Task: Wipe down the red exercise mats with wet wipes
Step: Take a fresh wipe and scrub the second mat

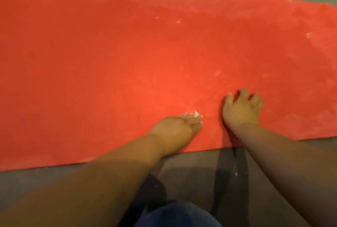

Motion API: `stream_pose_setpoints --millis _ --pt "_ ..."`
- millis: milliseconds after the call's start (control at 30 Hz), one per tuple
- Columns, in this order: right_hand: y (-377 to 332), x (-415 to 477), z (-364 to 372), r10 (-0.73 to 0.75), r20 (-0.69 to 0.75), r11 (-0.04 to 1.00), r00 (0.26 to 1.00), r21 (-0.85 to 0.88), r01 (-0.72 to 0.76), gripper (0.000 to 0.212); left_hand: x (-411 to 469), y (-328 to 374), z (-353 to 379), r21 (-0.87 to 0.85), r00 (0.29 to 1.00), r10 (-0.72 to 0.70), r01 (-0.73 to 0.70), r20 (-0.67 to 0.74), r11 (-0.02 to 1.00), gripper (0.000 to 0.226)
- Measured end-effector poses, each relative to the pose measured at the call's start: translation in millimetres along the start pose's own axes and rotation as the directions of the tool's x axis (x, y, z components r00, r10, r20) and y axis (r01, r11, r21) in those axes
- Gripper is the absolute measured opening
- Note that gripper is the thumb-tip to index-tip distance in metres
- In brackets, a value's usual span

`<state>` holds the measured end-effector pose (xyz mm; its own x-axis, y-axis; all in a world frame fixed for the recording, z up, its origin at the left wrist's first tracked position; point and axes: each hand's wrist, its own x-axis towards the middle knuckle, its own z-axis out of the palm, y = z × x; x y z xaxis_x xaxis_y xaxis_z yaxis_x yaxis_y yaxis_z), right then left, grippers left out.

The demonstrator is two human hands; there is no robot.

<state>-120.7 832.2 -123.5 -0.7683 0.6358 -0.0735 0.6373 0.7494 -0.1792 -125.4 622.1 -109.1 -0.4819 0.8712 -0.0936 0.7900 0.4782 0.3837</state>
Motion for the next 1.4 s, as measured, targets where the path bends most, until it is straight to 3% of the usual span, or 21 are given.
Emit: stream_pose_setpoints --millis 33,100,167,233,300,400,467,533,567,633,700,767,867,967,1033,1100,1167,1233,1300,1333,1400 --pt "-9.9 7.7 6.1 0.015 0.003 1.000 1.000 0.011 -0.015 0.056 9.1 -17.1 -5.7 0.033 0.998 -0.063 0.063 0.009 0.998 0.050" --pt "-20.6 15.2 17.8 -0.032 -0.015 0.999 0.999 0.004 0.032 0.058 12.9 -61.7 -19.0 0.036 0.934 -0.354 0.355 -0.042 0.934 0.049" --pt "-10.9 14.5 19.9 -0.038 -0.027 0.999 0.999 -0.010 0.037 0.059 9.1 -91.3 -26.8 -0.058 0.774 -0.611 0.611 -0.165 0.789 0.045" --pt "-9.6 15.1 22.1 -0.049 -0.032 0.999 0.998 -0.024 0.048 0.059 8.5 -96.1 -24.8 -0.087 0.664 -0.679 0.692 -0.313 0.717 0.043" --pt "-12.0 17.9 20.9 -0.056 -0.020 0.998 0.998 -0.025 0.055 0.058 17.6 -65.6 -10.6 -0.123 0.742 -0.586 0.581 -0.326 0.804 0.053" --pt "-9.7 17.4 22.1 -0.074 -0.003 0.997 0.997 -0.004 0.074 0.054 24.5 -14.8 15.4 -0.100 0.973 -0.191 0.179 -0.127 0.979 0.050" --pt "-7.8 18.4 21.7 -0.070 -0.014 0.997 0.997 0.015 0.070 0.053 20.7 -32.3 3.4 0.007 0.996 -0.028 0.029 -0.083 1.000 0.050" --pt "-10.3 18.1 20.6 -0.076 -0.025 0.997 0.997 0.022 0.077 0.052 11.5 -76.5 -16.4 0.095 0.984 -0.143 0.153 -0.110 0.984 0.055" --pt "-11.0 17.2 20.1 -0.094 -0.027 0.995 0.995 0.020 0.094 0.052 4.5 -99.7 -24.8 0.084 0.941 -0.296 0.313 -0.165 0.946 0.056" --pt "-12.8 16.1 18.3 -0.172 -0.028 0.985 0.985 0.025 0.173 0.051 -8.8 -132.6 -32.8 -0.008 0.764 -0.570 0.596 -0.303 0.803 0.052" --pt "-13.7 13.3 15.3 -0.242 -0.012 0.970 0.970 0.026 0.242 0.050 -3.7 -115.2 -25.4 -0.084 0.655 -0.669 0.690 -0.351 0.719 0.055" --pt "-14.9 13.7 14.3 -0.249 -0.013 0.967 0.968 0.040 0.250 0.051 11.5 -70.7 -5.2 -0.082 0.730 -0.605 0.614 -0.318 0.785 0.061" --pt "-13.1 15.3 15.5 -0.243 -0.032 0.968 0.970 0.059 0.244 0.051 16.5 -32.4 15.9 -0.063 0.941 -0.272 0.265 -0.201 0.962 0.052" --pt "-13.1 15.5 16.2 -0.239 -0.038 0.968 0.970 0.069 0.241 0.050 -1.3 -94.5 -12.2 0.105 0.982 -0.132 0.147 -0.137 0.984 0.054" --pt "-13.3 15.8 16.2 -0.235 -0.043 0.969 0.971 0.075 0.237 0.051 -20.6 -149.7 -36.5 0.106 0.910 -0.353 0.381 -0.215 0.918 0.055" --pt "-12.7 15.7 15.9 -0.231 -0.043 0.969 0.972 0.082 0.234 0.051 -44.9 -179.7 -48.4 -0.014 0.712 -0.606 0.644 -0.354 0.765 0.052" --pt "-12.6 14.8 15.3 -0.231 -0.038 0.969 0.972 0.076 0.234 0.051 -48.9 -155.5 -41.0 -0.118 0.591 -0.704 0.727 -0.395 0.676 0.051" --pt "-13.2 14.3 13.9 -0.229 -0.036 0.970 0.973 0.073 0.231 0.050 -45.0 -107.4 -20.7 -0.115 0.682 -0.623 0.634 -0.383 0.765 0.055" --pt "-13.4 13.9 13.6 -0.229 -0.030 0.970 0.973 0.076 0.230 0.050 -51.8 -67.3 -6.9 -0.062 0.883 -0.355 0.354 -0.306 0.933 0.056" --pt "-13.0 13.8 13.5 -0.229 -0.027 0.970 0.973 0.078 0.230 0.050 -60.1 -66.7 -6.2 -0.004 0.940 -0.205 0.212 -0.273 0.977 0.054" --pt "-12.9 14.5 13.8 -0.226 -0.032 0.970 0.974 0.081 0.227 0.050 -78.4 -102.6 -21.0 0.137 0.981 -0.057 0.083 -0.185 0.987 0.053"
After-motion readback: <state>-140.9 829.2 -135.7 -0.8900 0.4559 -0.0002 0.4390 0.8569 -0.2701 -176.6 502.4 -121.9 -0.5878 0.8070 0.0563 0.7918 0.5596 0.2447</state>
